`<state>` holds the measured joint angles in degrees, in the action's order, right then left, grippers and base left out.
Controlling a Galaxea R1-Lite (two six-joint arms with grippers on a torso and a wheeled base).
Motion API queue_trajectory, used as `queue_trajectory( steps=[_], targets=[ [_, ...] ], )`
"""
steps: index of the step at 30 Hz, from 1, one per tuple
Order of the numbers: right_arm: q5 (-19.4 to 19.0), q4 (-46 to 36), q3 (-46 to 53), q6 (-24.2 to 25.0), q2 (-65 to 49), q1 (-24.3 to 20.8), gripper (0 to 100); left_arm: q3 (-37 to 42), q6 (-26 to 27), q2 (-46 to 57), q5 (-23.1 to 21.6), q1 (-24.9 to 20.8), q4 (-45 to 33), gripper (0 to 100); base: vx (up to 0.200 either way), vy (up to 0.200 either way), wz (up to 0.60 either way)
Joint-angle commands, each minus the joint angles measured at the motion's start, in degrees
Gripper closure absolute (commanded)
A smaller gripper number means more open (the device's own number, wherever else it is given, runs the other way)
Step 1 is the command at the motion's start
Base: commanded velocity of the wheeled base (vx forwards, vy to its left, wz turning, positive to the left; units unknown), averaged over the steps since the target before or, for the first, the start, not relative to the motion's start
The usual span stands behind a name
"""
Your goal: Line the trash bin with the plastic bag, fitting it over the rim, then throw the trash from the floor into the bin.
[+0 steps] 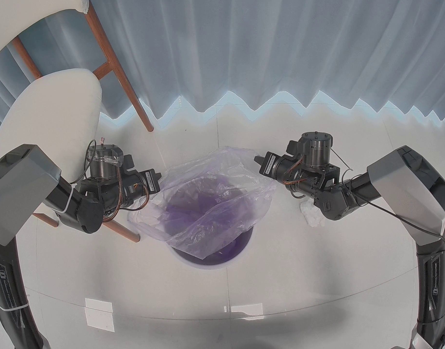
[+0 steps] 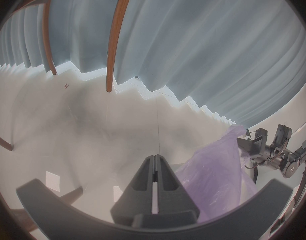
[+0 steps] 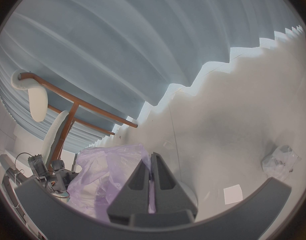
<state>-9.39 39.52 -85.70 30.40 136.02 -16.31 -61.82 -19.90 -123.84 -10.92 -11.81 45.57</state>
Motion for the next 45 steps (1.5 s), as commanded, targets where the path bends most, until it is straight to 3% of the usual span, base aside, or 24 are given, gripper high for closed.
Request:
queue_trajectory(
  steps=[1, 6, 8, 9, 12, 15, 20, 31, 41, 42, 45],
  targets=[
    [0.07, -1.29, -2.01, 0.18, 1.26, 0.05, 100, -0.06, -1.46, 1.59, -0.85, 0.04, 0.22, 100, 0.000, 0.000, 0.00],
    [0.07, -0.94, -1.22, 0.18, 0.74, 0.05, 100, 0.21, -2.87, 4.66, -0.33, 0.21, 0.22, 100, 0.000, 0.000, 0.00],
    [0.07, -0.67, 0.27, 0.18, -0.23, 0.05, 100, 5.57, -5.77, 11.52, -0.50, -0.05, -0.48, 100, 0.000, 0.000, 0.00],
    [0.07, -0.59, 0.36, 0.18, -0.23, 0.05, 100, 5.83, -5.77, 11.78, -0.59, -0.05, -0.48, 0, 0.000, 0.000, 0.00],
    [-0.11, 0.38, 3.17, 0.18, -1.46, 0.05, 100, 9.08, -5.24, 14.51, -6.22, 0.12, 0.31, 0, 0.000, 0.000, 0.00],
    [-0.19, 1.26, 4.40, 0.09, -1.64, 0.05, 100, 8.73, -4.89, 14.42, -8.85, 0.30, 0.22, 0, 0.000, 0.000, 0.00],
    [-0.19, 2.23, 5.19, 0.09, -2.08, -0.56, 100, 8.12, 2.40, 11.26, -14.65, 1.53, 0.22, 0, 0.000, 0.000, 0.00],
    [-0.19, 2.14, 5.10, 0.09, -2.96, -1.18, 100, 2.84, 9.79, 1.50, -15.27, 1.71, 1.54, 0, 0.000, 0.000, 0.00],
    [-0.19, 2.40, 5.72, 0.09, -2.78, -1.18, 100, 1.70, 10.23, -1.05, -14.57, 1.00, 2.33, 0, 0.000, 0.000, 0.00],
    [-0.19, 2.40, 5.72, 0.09, -2.78, -1.18, 100, 1.70, 10.23, -1.05, -14.57, 1.00, 2.33, 100, 0.000, 0.000, 0.00],
    [-0.28, 2.40, 5.72, 0.18, -2.87, -1.09, 100, 1.61, 10.05, -1.05, -14.13, 1.00, 2.33, 100, 0.000, 0.000, 0.00]
  ],
)
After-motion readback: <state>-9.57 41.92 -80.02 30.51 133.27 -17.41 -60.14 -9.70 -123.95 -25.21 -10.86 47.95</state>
